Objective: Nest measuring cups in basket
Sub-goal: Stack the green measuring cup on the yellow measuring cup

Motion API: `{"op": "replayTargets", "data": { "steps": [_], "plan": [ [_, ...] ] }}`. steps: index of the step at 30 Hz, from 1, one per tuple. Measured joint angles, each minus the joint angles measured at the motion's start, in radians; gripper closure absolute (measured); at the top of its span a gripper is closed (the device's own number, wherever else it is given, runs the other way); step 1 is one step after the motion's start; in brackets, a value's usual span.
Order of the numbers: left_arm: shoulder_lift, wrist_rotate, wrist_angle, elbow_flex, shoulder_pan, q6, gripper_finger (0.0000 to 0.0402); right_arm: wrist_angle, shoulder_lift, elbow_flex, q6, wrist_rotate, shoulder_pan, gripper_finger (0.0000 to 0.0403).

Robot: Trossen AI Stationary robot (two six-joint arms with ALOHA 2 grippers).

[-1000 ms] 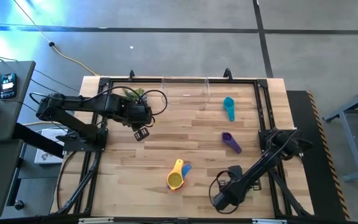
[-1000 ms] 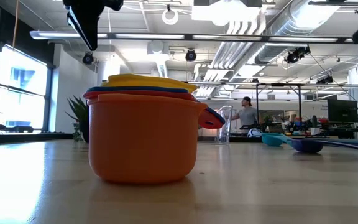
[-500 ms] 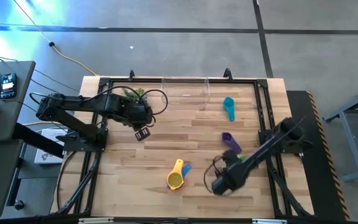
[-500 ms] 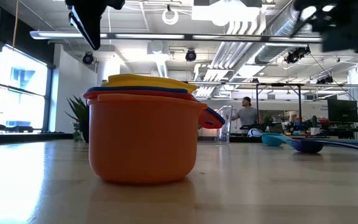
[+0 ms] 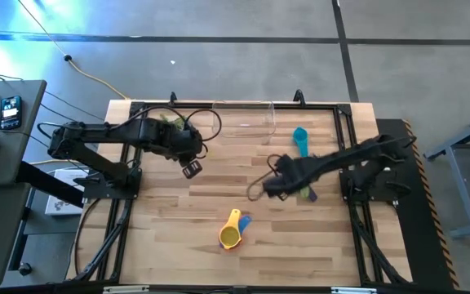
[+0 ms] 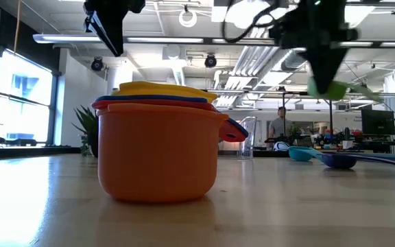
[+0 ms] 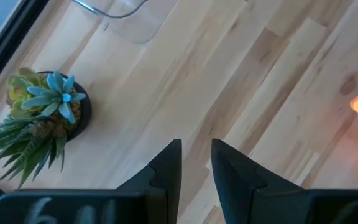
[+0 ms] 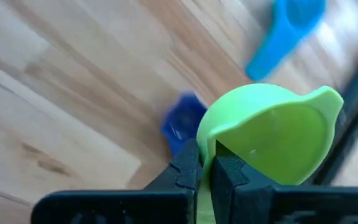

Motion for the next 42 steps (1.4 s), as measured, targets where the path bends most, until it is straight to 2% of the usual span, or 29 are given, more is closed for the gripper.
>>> {"op": "replayTargets", "data": {
  "steps": [4, 14, 27, 35, 42],
  "plan": [
    [0.000, 0.024, 0.000, 0.000, 0.029, 0.000, 0.0323, 0.117, 0.014, 0.000, -0.169, 0.011, -0.092, 0.0399],
    [0.000, 0.011, 0.002, 0.000, 0.084, 0.045, 0.0323, 0.165, 0.017, 0.000, -0.204, 0.087, -0.216, 0.0399],
    [0.000, -0.088, 0.003, 0.000, 0.108, 0.068, 0.0323, 0.168, 0.017, 0.000, -0.228, 0.257, -0.200, 0.0399],
    [0.000, -0.120, 0.005, 0.000, 0.108, 0.068, 0.0323, 0.168, 0.018, 0.000, -0.274, 0.286, -0.201, 0.0399],
    [0.000, -0.148, 0.008, 0.000, 0.111, 0.068, 0.0323, 0.155, 0.018, 0.000, -0.362, 0.310, -0.256, 0.0399]
  ]
}}
